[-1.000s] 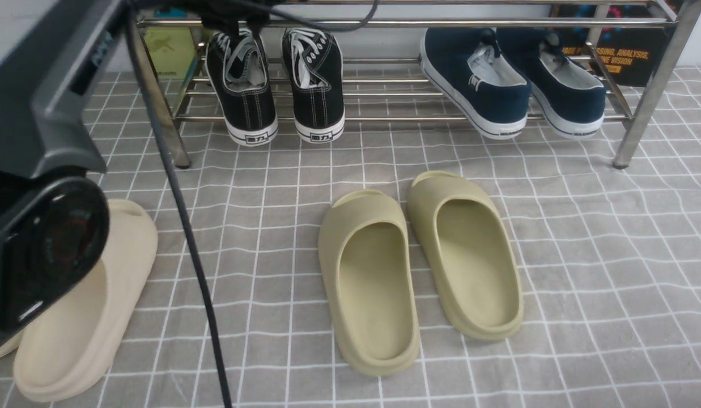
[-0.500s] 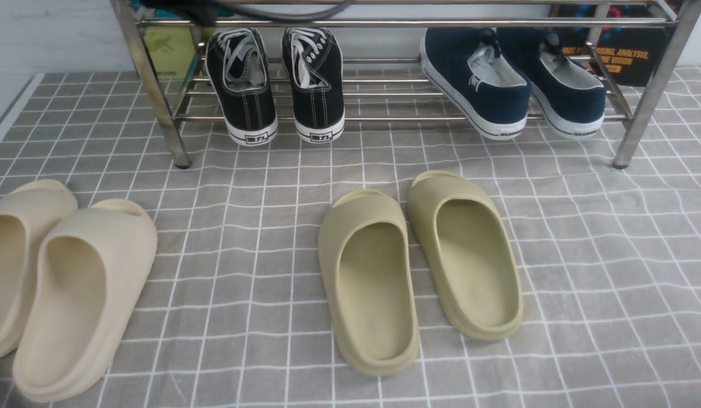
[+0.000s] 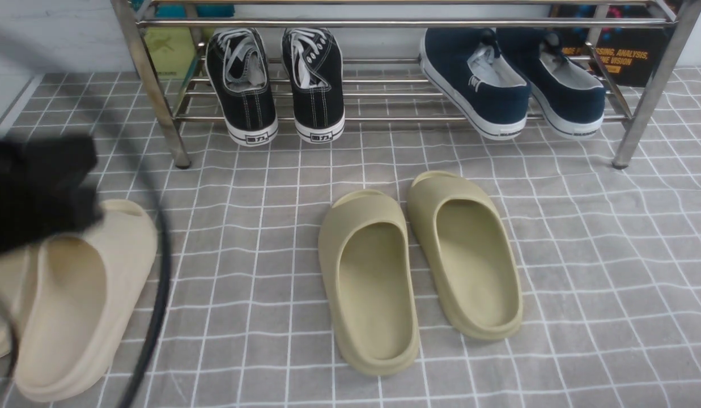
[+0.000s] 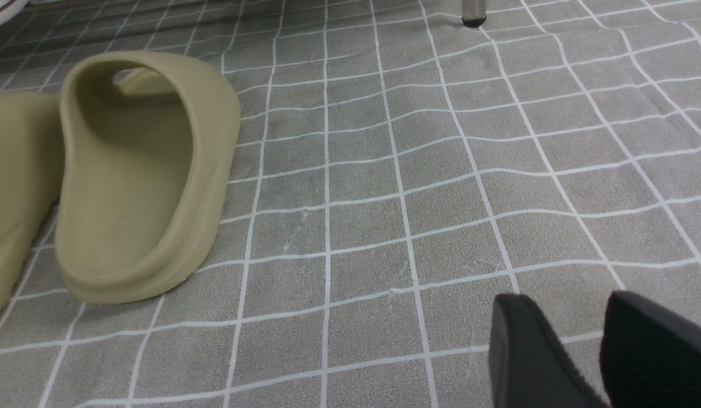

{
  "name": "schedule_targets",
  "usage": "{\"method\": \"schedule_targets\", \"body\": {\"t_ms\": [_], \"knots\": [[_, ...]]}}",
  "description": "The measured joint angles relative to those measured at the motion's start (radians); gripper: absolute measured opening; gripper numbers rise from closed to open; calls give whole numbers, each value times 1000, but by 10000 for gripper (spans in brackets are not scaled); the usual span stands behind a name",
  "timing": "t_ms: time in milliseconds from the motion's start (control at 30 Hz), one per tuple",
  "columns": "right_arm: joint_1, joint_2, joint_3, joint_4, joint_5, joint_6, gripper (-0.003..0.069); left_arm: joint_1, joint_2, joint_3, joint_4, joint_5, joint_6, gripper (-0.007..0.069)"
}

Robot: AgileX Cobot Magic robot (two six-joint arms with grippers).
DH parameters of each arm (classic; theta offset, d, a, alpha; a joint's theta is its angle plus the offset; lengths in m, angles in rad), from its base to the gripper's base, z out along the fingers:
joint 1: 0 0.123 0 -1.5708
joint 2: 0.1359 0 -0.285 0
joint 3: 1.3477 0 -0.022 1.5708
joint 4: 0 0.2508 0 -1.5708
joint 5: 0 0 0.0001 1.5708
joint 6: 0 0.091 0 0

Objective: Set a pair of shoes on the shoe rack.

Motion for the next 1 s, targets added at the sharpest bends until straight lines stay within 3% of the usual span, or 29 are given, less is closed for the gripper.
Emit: {"method": "schedule_targets", "body": {"t_ms": [167, 300, 500, 767, 1000], "knots": [[0, 0, 0, 0, 0, 0, 239, 0, -237, 352, 65, -257, 0, -13], [0, 0, 0, 0, 0, 0, 239, 0, -314, 516, 70, -321, 0, -13], [0, 0, 0, 0, 0, 0, 239, 0, -326, 682, 74, -317, 0, -13], [0, 0, 0, 0, 0, 0, 239, 29, -432, 694, 57, -231, 1, -13], [0, 0, 0, 0, 0, 0, 239, 213, -652, 694, -101, -129, 130, -13]]}}
